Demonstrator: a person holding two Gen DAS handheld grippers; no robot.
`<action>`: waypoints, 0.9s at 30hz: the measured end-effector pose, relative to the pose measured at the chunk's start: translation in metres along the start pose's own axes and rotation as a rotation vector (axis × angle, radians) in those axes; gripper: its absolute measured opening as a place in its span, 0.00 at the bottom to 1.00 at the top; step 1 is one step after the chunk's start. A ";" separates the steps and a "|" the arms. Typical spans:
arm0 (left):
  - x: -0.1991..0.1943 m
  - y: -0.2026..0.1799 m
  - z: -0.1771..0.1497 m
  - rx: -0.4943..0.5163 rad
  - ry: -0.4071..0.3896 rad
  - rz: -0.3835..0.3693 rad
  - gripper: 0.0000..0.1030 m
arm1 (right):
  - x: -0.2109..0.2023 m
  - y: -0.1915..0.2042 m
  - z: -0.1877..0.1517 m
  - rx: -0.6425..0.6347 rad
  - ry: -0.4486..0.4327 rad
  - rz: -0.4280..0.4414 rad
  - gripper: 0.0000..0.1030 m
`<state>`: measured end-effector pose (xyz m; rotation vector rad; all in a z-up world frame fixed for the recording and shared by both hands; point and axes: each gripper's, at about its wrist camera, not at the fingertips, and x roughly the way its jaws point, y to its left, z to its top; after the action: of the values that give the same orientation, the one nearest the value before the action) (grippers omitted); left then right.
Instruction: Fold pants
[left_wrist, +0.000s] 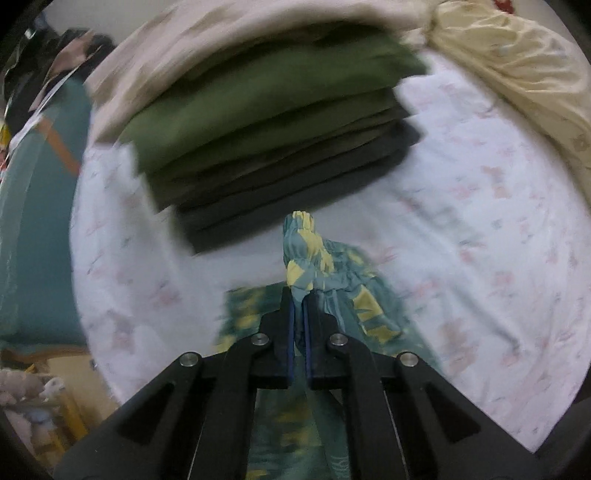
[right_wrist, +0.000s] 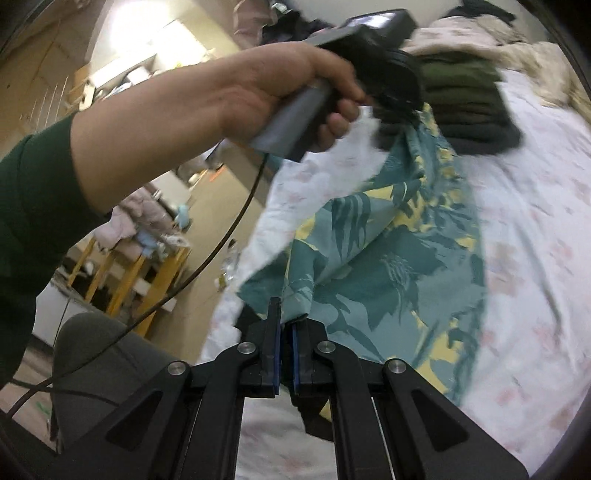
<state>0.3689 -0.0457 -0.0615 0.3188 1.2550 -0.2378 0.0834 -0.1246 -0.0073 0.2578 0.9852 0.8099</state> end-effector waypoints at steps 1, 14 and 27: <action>0.010 0.014 -0.002 -0.014 0.015 0.011 0.02 | 0.008 0.007 0.003 -0.012 0.006 0.008 0.04; 0.085 0.062 -0.030 -0.107 0.077 0.068 0.26 | 0.092 0.021 0.014 -0.010 0.126 0.014 0.04; -0.041 0.108 -0.115 -0.202 -0.084 0.017 0.78 | 0.116 0.034 0.016 -0.044 0.153 -0.022 0.04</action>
<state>0.2922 0.0967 -0.0428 0.1436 1.1819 -0.1072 0.1137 -0.0163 -0.0544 0.1478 1.1106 0.8396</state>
